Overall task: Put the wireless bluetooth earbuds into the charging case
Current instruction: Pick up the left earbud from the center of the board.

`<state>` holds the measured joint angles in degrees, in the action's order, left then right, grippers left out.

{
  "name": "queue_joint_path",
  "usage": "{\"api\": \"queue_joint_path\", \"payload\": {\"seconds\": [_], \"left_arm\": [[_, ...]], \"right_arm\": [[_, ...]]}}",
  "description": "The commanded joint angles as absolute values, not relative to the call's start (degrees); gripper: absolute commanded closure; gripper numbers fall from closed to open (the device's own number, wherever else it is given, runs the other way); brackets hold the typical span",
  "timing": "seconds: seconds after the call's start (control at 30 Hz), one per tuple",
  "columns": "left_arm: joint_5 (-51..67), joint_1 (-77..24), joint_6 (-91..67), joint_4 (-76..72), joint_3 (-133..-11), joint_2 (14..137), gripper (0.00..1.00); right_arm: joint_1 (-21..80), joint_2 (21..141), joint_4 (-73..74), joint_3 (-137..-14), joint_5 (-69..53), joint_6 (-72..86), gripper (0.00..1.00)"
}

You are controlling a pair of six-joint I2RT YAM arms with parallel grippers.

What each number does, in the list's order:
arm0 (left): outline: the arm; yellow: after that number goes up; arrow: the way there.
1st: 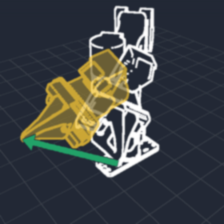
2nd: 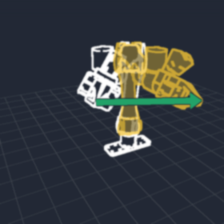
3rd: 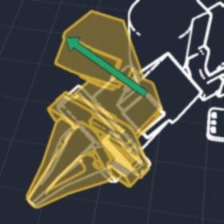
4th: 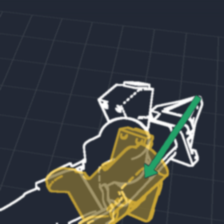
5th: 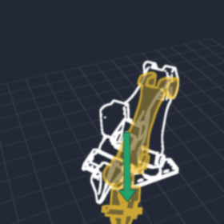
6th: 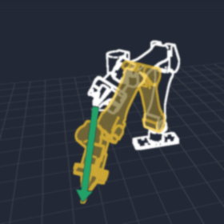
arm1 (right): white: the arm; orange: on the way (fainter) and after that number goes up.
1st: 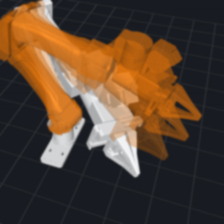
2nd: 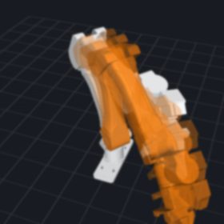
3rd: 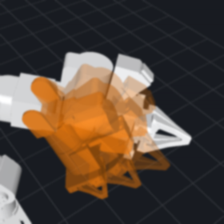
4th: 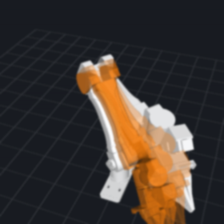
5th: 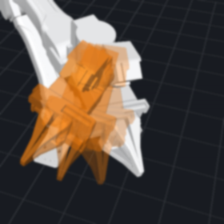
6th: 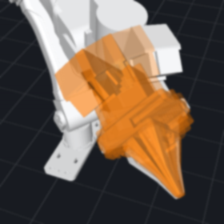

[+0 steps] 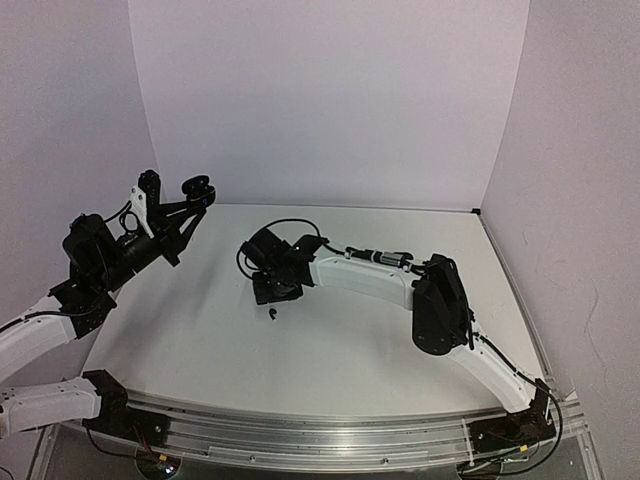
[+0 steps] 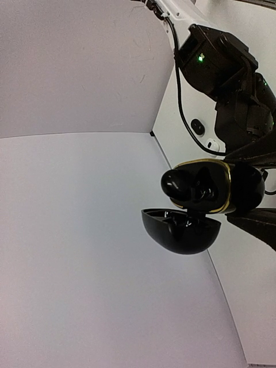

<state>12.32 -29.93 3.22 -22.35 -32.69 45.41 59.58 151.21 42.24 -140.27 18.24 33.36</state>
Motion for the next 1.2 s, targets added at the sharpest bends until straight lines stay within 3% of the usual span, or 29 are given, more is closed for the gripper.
{"api": "queue_joint_path", "payload": {"seconds": [0.0, 0.27, 0.87, 1.17], "left_arm": [[13.1, -29.5, 3.8, -23.8, -35.1, 45.6, 1.00], [13.5, -29.5, 3.8, -24.0, -35.0, 45.8, 1.00], [13.8, -29.5, 4.0, -23.5, -35.0, 45.2, 1.00], [14.1, -29.5, 4.1, -23.8, -34.6, 45.2, 1.00]], "right_arm": [[60.5, 152.9, 42.7, -141.0, 18.5, 32.4, 0.52], [61.7, 154.4, 43.5, -141.3, 20.3, 30.8, 0.53], [62.3, 153.4, 46.2, -138.4, 23.7, 27.1, 0.71], [61.6, 154.3, 46.1, -140.2, 21.6, 27.7, 0.72]]}}
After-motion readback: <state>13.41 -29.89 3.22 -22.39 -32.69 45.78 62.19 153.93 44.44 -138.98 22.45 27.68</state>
